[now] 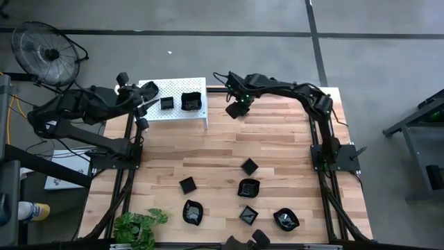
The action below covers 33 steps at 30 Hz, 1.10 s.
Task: Pick & Place Mini shaped plates
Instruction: Stack the black square plate on the black square plate on the shelf
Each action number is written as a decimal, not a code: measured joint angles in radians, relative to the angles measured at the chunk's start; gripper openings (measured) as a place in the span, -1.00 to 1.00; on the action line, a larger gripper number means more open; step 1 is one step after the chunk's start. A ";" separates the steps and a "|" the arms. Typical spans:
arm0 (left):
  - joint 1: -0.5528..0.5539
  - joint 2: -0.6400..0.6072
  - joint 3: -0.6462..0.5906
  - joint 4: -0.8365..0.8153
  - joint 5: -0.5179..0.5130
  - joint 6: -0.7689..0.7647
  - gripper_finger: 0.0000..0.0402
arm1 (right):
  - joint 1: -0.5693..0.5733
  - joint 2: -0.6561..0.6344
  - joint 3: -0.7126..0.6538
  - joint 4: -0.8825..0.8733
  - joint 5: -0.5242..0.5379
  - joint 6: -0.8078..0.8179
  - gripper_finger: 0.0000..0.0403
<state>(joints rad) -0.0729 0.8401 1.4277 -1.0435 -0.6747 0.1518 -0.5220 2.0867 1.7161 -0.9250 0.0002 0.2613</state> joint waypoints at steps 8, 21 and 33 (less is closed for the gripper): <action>0.000 -0.015 0.000 -0.009 0.029 0.000 -0.29 | -0.021 0.103 0.130 -0.098 -0.037 -0.026 -0.22; 0.000 -0.019 0.000 -0.033 0.039 -0.002 -0.29 | -0.034 0.162 0.153 -0.139 -0.092 -0.051 -0.22; 0.000 -0.019 0.000 -0.047 0.039 -0.001 -0.29 | -0.034 0.179 0.152 -0.122 -0.174 -0.060 -0.22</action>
<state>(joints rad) -0.0727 0.8215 1.4277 -1.0902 -0.6353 0.1505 -0.5564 2.2658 1.8683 -1.0470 -0.1736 0.2016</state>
